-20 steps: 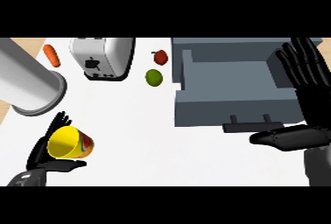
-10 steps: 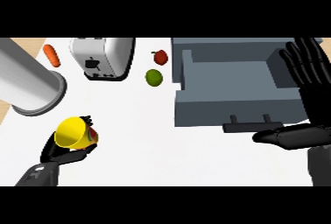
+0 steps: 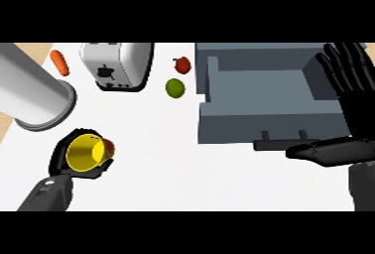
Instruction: Pick up the cup, place it into the drawer and close the drawer
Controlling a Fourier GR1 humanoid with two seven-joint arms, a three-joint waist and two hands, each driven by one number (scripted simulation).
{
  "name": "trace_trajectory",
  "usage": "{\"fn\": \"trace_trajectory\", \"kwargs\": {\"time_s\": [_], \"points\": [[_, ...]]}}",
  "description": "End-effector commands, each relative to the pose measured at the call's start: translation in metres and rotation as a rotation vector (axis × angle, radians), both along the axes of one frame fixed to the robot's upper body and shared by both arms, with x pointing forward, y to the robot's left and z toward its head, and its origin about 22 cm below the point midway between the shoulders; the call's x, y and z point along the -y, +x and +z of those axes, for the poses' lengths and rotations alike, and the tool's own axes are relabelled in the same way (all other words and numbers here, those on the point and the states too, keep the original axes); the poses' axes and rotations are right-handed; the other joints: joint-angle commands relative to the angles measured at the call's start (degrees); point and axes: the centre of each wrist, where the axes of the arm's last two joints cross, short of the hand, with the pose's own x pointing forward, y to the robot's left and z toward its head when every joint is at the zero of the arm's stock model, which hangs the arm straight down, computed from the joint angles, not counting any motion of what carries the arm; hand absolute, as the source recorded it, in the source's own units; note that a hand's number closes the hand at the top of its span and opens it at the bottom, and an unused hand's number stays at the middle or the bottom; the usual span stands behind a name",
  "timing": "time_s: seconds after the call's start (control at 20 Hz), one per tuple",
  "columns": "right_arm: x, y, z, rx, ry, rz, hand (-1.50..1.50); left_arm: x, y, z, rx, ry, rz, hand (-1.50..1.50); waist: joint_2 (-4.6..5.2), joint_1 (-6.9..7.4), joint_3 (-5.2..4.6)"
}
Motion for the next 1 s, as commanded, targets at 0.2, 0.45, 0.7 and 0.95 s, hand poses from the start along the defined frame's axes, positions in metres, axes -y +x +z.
{"fn": "trace_trajectory", "kwargs": {"time_s": [0.2, 0.45, 0.7, 0.95], "points": [[0.000, -0.002, -0.007, -0.011, 0.011, -0.003, -1.50, 0.062, 0.023, -0.002, 0.239, -0.169, 0.103, 1.50, -0.14, 0.16, 0.13], [0.004, 0.000, -0.003, -0.020, -0.002, -0.009, -1.50, 0.088, 0.069, 0.036, 0.288, -0.165, 0.003, 1.50, -0.37, 0.71, 0.24], [0.006, -0.010, -0.004, -0.016, -0.016, -0.030, -1.50, 0.134, 0.111, 0.091, 0.335, -0.147, -0.083, 1.50, -0.89, 1.24, 0.33], [0.017, -0.019, -0.032, -0.012, 0.007, -0.048, -1.50, 0.161, 0.130, 0.146, 0.329, -0.119, -0.211, 1.50, -1.28, 2.14, 0.42]]}}
